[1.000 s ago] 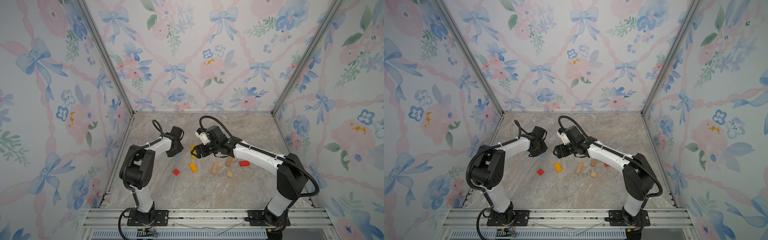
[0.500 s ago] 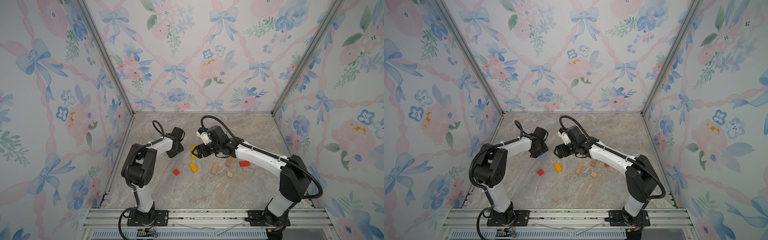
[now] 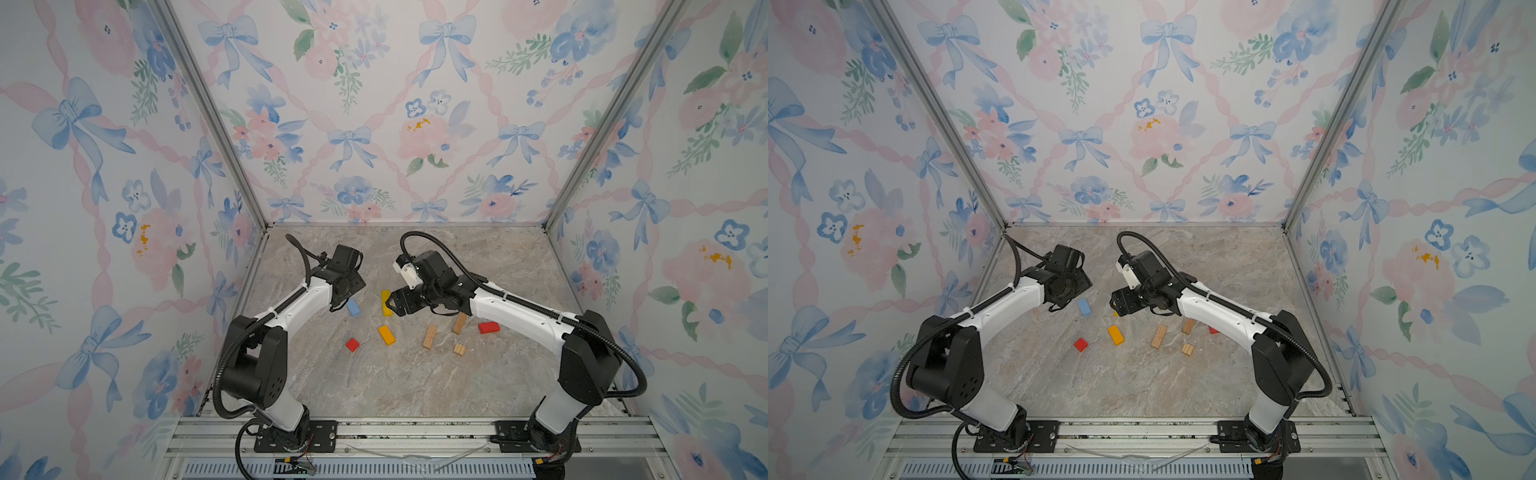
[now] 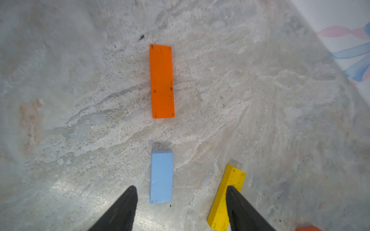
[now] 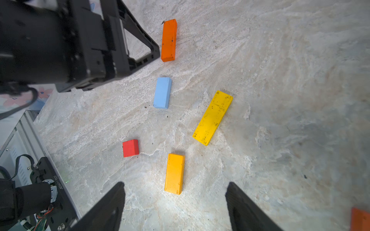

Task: Assemble the letter v with building blocks
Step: Place the building block at the center of the board, then assemble the building block at the center of the board.

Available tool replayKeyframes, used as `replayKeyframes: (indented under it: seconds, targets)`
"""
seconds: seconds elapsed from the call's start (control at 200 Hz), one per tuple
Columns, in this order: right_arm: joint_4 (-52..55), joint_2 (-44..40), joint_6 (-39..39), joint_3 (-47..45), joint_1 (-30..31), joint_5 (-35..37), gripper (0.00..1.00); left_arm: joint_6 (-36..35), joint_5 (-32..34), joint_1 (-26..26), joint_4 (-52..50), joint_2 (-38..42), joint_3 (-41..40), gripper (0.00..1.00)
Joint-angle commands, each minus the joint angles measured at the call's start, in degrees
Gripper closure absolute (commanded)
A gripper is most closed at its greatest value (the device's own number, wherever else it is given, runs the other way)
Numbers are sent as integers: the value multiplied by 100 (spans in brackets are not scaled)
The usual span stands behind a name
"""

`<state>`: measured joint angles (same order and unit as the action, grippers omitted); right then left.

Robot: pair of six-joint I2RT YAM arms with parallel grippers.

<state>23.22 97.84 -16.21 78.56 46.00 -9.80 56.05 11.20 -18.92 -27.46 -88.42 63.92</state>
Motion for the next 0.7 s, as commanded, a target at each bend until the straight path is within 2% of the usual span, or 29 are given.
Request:
replayKeyframes:
  seconds: [0.0, 0.125, 0.35, 0.695]
  targets:
    - [329, 272, 189, 465, 198, 246, 20, -297, 362, 176, -77, 457, -240, 32]
    - [578, 726, 374, 982, 447, 459, 22, -701, 280, 434, -72, 985, -464, 38]
    - [969, 1782, 481, 2127, 726, 530, 26, -1198, -64, 995, 77, 1955, -1067, 43]
    - [1854, 3401, 619, 4015, 1027, 1022, 32, -1524, -276, 1197, 99, 2770, -1738, 45]
